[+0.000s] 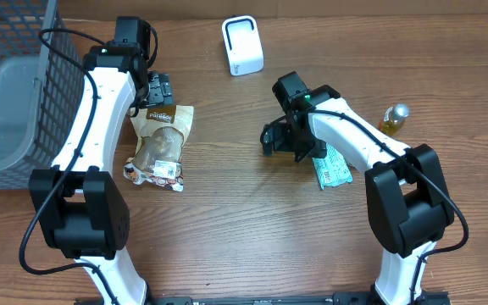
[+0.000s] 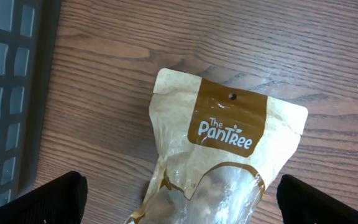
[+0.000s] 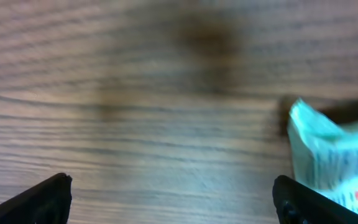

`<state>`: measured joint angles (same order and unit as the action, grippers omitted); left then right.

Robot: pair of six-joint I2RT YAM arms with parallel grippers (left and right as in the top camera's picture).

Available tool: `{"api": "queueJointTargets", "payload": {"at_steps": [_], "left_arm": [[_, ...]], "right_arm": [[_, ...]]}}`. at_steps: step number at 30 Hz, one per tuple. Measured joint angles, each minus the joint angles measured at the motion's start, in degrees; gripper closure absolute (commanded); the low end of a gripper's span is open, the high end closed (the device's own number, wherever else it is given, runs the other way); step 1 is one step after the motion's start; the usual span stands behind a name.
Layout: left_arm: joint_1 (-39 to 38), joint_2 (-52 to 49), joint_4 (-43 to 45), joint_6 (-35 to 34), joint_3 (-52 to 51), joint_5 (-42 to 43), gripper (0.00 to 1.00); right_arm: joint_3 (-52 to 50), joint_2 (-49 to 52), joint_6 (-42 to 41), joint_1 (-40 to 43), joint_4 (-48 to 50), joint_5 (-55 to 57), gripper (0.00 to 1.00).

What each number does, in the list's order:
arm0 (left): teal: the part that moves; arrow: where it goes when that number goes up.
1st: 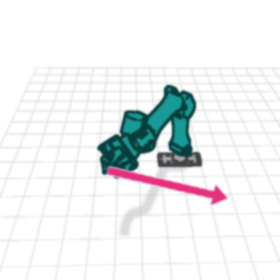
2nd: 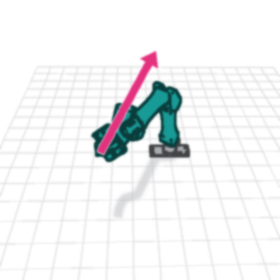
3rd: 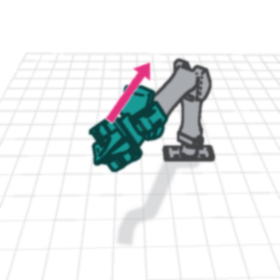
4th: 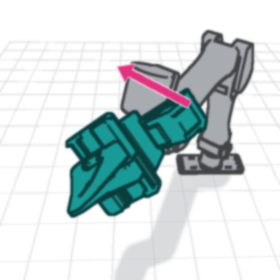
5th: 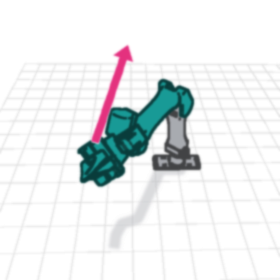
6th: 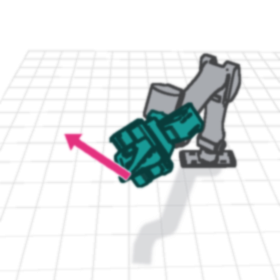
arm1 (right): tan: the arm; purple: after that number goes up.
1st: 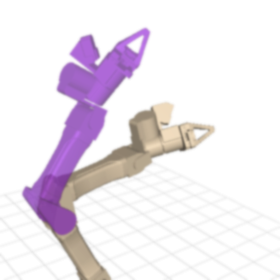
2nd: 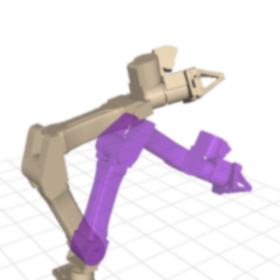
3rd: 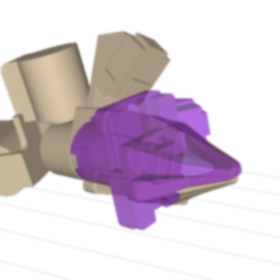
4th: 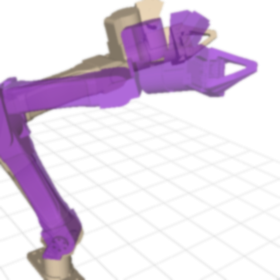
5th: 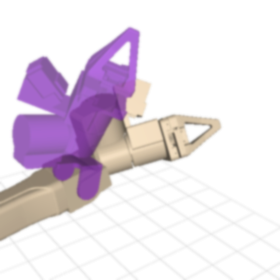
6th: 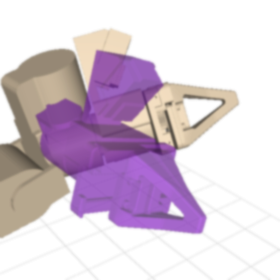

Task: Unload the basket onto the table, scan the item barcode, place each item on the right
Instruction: 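Release the packet and raise the right gripper above it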

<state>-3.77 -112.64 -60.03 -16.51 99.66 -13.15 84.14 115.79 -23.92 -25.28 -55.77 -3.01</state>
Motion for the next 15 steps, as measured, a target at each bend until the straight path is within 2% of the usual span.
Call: {"api": "queueJointTargets", "payload": {"at_steps": [15], "left_arm": [[0.0,0.0,0.0,0.02,0.0,0.0,0.0]], "right_arm": [[0.0,0.0,0.2,0.02,4.74,-0.68,0.0]]}}
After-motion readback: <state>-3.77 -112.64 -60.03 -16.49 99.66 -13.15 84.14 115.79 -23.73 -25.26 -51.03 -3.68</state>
